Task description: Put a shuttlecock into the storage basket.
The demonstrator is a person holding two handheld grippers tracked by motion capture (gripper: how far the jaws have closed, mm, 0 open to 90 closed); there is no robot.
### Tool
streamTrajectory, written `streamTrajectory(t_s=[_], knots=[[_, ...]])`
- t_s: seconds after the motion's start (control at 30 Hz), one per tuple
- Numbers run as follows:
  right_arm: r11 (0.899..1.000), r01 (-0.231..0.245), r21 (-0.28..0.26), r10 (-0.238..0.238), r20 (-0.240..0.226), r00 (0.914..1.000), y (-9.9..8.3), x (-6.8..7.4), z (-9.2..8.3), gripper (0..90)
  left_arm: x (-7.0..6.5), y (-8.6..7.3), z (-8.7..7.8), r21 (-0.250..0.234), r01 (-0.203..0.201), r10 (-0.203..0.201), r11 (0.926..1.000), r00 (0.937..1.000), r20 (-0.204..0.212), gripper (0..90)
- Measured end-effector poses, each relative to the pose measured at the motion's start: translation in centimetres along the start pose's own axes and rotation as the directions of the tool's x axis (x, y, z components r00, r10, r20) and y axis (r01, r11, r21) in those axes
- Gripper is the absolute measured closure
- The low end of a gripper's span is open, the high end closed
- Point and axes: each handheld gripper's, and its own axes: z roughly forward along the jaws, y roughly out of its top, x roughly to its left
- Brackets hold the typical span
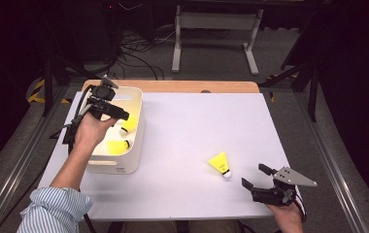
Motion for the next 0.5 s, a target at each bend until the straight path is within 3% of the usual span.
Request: streamTrajectory(t_s=[0.5], knots=[[1.0,-0.013,0.006,0.013,0.001,0.9999,0.0,-0.1,0.0,14.7,-1.1,0.3,-0.8,-0.021,-0.03,0.031,0.9993,0.9993,0.022,32.9]])
